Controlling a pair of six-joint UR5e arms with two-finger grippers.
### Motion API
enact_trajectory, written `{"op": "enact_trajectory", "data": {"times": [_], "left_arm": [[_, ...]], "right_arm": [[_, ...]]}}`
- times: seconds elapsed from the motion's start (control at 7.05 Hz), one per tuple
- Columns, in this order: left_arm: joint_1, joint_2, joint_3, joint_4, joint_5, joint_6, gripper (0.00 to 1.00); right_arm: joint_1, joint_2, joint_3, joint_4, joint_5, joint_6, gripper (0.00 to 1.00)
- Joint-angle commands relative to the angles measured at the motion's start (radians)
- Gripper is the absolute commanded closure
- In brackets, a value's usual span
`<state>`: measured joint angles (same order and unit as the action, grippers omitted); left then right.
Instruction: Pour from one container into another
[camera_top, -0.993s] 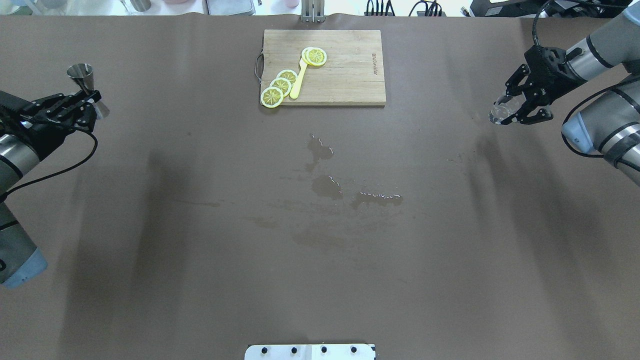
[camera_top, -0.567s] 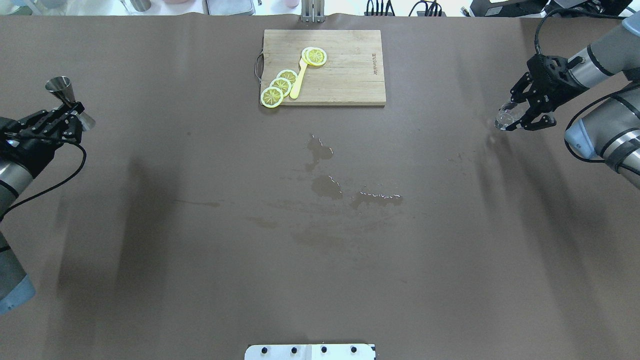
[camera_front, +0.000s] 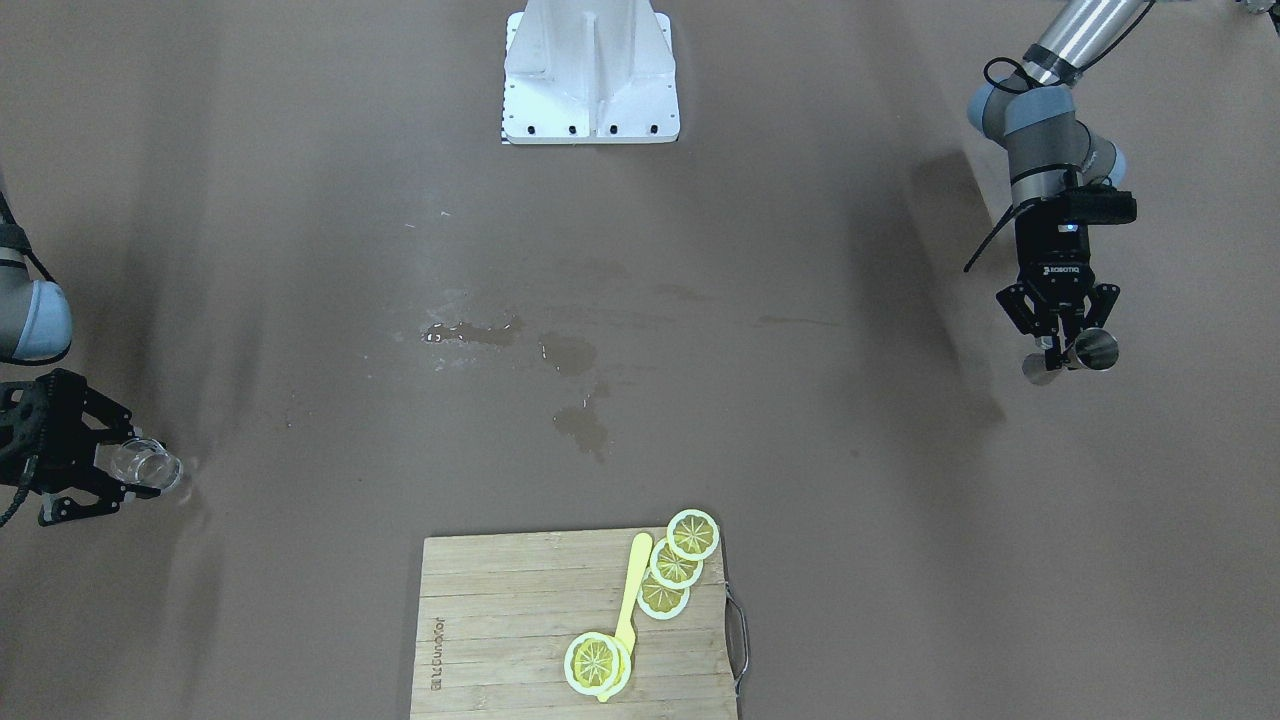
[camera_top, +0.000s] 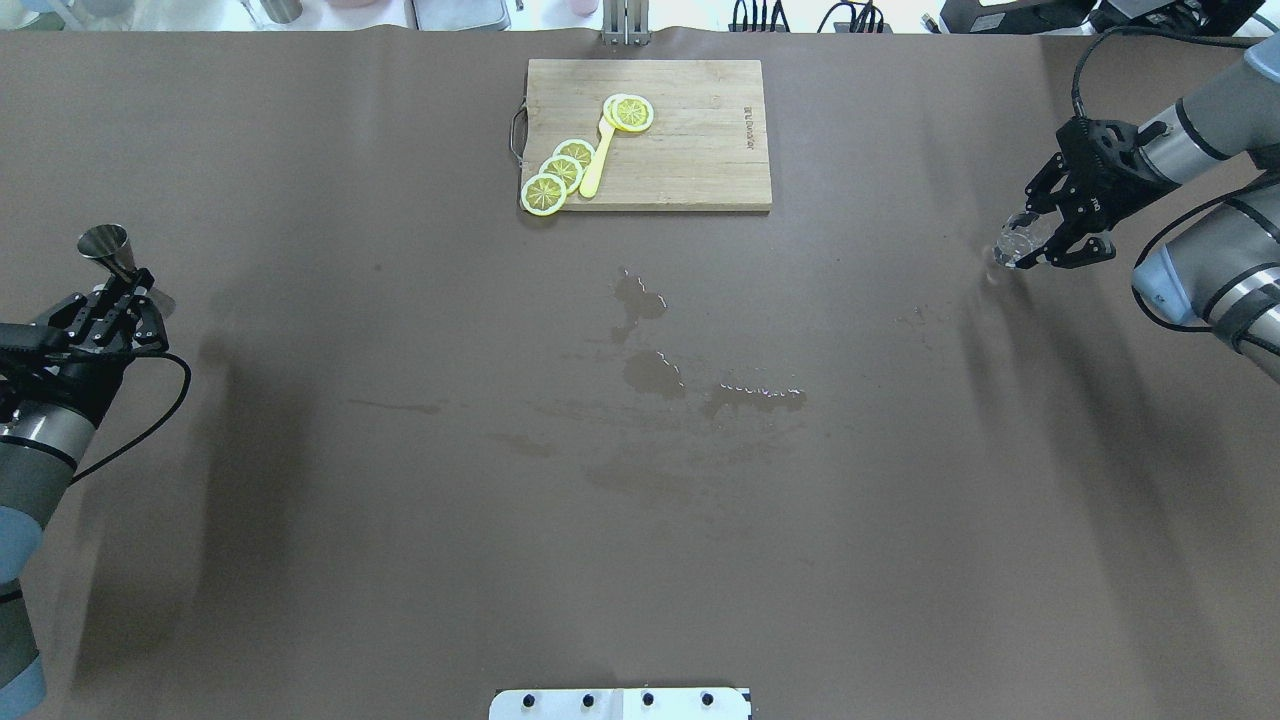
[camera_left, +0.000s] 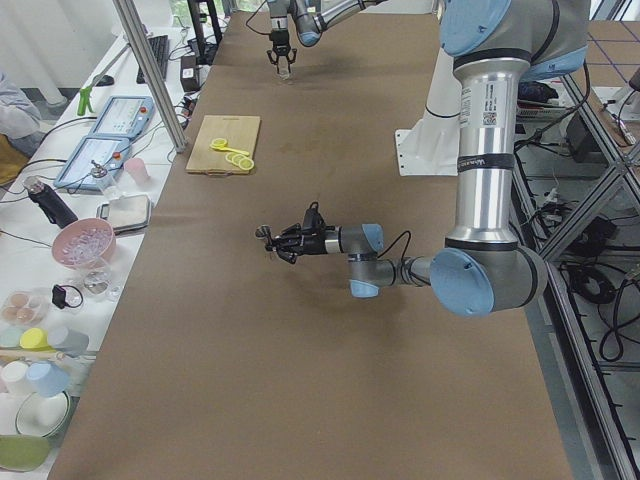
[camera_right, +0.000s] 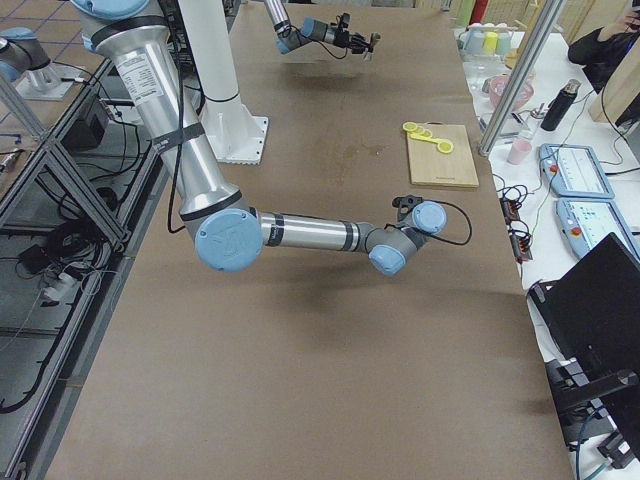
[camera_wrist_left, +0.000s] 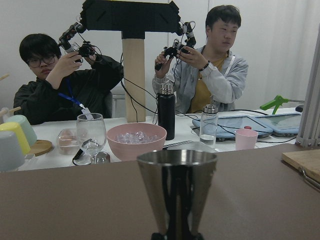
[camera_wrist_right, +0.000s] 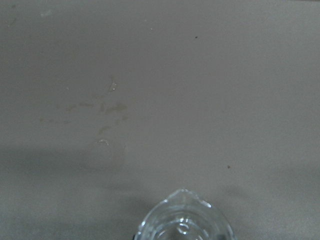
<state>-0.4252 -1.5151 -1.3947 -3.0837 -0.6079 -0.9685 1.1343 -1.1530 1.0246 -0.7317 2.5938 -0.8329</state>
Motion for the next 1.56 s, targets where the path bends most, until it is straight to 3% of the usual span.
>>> {"op": "enact_trajectory", "data": {"times": [0.0,0.43,0.57,0.71,0.85,0.99,1.42], "left_arm": [[0.078,0.013,-0.014,0.141,0.137,-0.219,1.00],[0.102,0.012,-0.001,0.213,0.137,-0.299,0.97],[0.112,0.012,-0.006,0.230,0.140,-0.300,0.90],[0.112,0.012,-0.004,0.230,0.138,-0.300,0.69],[0.114,0.012,-0.012,0.232,0.137,-0.299,0.01],[0.114,0.013,-0.012,0.230,0.138,-0.300,0.02],[0.115,0.025,-0.020,0.232,0.145,-0.299,0.02]], "right_arm": [[-0.008,0.001,-0.001,0.000,-0.001,0.000,1.00],[-0.018,0.001,0.000,0.000,-0.001,0.000,1.00],[-0.021,0.001,0.000,0.000,-0.001,0.001,0.82],[-0.022,0.001,0.000,0.000,0.000,0.003,0.48],[-0.022,0.001,0.002,0.000,0.002,0.006,0.11],[-0.021,0.001,0.002,0.000,0.003,0.006,0.00],[-0.019,0.002,0.005,0.018,0.006,0.006,0.00]]}}
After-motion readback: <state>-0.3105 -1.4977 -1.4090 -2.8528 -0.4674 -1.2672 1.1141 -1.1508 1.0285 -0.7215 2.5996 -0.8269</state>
